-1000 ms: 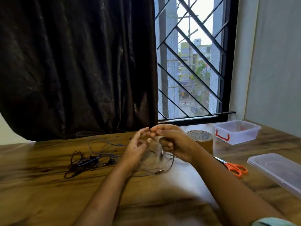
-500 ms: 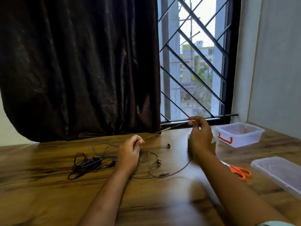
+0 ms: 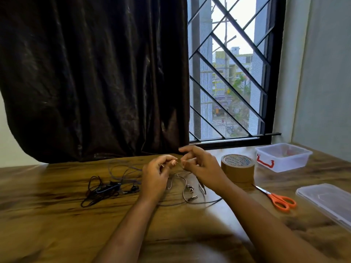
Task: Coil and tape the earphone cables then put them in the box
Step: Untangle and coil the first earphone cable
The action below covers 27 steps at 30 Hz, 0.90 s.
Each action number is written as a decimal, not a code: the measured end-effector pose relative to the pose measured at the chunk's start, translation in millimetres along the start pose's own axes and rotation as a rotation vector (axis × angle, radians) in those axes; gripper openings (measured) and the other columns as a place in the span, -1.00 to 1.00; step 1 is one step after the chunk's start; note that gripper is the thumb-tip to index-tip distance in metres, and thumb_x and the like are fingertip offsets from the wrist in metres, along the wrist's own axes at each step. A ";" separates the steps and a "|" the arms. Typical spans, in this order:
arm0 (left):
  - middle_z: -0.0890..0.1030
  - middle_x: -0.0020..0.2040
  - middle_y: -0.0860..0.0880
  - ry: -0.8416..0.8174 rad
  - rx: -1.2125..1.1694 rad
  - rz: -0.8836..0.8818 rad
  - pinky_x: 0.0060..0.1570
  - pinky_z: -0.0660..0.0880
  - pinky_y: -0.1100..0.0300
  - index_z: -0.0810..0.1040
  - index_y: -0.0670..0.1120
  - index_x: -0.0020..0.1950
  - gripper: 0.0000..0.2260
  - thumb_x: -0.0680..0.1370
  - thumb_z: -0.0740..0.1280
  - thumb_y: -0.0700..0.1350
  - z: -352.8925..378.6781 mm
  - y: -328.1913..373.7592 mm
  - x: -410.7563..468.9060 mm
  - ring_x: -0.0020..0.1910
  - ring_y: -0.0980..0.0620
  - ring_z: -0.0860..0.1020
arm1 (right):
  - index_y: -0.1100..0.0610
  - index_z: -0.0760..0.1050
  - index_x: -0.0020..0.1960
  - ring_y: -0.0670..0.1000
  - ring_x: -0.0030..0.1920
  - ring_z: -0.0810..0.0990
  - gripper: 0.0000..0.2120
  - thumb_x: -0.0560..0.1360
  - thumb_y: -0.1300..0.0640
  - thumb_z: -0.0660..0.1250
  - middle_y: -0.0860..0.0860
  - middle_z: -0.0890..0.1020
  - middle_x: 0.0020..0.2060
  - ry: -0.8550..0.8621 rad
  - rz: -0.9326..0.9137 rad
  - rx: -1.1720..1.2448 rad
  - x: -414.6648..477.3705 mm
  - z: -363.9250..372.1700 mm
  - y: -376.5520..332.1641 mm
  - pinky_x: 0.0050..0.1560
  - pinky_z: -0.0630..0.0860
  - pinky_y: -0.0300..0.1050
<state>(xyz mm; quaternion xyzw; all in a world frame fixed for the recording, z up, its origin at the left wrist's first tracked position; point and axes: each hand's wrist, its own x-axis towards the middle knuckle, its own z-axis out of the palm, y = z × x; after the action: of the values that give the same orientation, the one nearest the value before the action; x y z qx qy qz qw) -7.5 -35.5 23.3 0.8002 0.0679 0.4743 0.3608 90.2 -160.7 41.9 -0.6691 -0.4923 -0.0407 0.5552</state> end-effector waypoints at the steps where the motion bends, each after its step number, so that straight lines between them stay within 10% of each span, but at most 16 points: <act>1: 0.62 -0.20 0.17 0.005 0.010 0.006 -0.27 0.41 0.47 0.62 0.04 -0.08 -0.88 0.51 0.37 -0.18 -0.5 0.6 -0.3 -0.25 0.31 0.54 | 0.03 0.59 0.09 -0.10 -0.22 0.58 -0.80 0.51 0.24 0.35 -0.11 0.62 -0.22 0.002 0.003 -0.017 0.3 -1.3 -1.0 -0.16 0.54 -0.28; 10: 0.66 -0.19 0.11 -0.084 -0.135 -0.038 -0.24 0.57 0.26 0.60 0.08 -0.08 -0.74 0.54 0.30 -0.30 2.6 5.4 -1.0 -0.17 0.17 0.63 | 0.19 0.62 -0.02 -0.34 -0.33 0.54 -0.87 0.46 0.32 0.40 -0.14 0.59 -0.32 -0.040 0.023 -0.076 -2.2 1.1 -2.3 -0.28 0.39 -0.51; 15: 0.62 -0.11 0.13 -0.112 0.195 0.105 -0.24 0.50 0.43 0.57 0.00 0.05 -0.76 0.50 0.32 -0.32 6.0 6.3 -1.1 -0.17 0.29 0.57 | 0.03 0.61 -0.10 -0.17 -0.22 0.55 -0.86 0.52 0.24 0.34 -0.13 0.60 -0.26 0.045 0.020 -0.168 1.4 -1.8 4.0 -0.21 0.44 -0.42; 20: 0.51 -0.17 0.13 -0.009 0.651 0.142 -0.36 0.54 0.06 0.46 0.06 0.02 -0.77 0.46 0.31 -0.24 -2.7 -1.8 -5.1 -0.13 0.07 0.52 | 0.02 0.63 -0.11 -0.20 -0.21 0.52 -0.82 0.52 0.27 0.33 -0.16 0.61 -0.22 0.162 0.043 -0.034 3.4 -6.9 3.5 -0.15 0.46 -0.26; 27: 0.43 -0.23 0.04 0.069 0.673 0.004 -0.50 0.45 0.07 0.39 -0.02 -0.17 -0.77 0.44 0.26 -0.37 -15.9 -13.5 -4.0 -0.38 -0.01 0.44 | 0.02 0.63 -0.13 -0.16 -0.37 0.43 -0.74 0.55 0.32 0.27 -0.17 0.58 -0.38 0.441 0.107 0.356 9.2 -24.6 -2.3 -0.30 0.37 -0.31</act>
<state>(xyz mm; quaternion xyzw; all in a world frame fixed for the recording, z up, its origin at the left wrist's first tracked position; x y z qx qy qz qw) -19.3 -19.3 16.4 0.8580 0.2314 0.4527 0.0731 105.4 -174.5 58.4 -0.5610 -0.3230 -0.0689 0.7591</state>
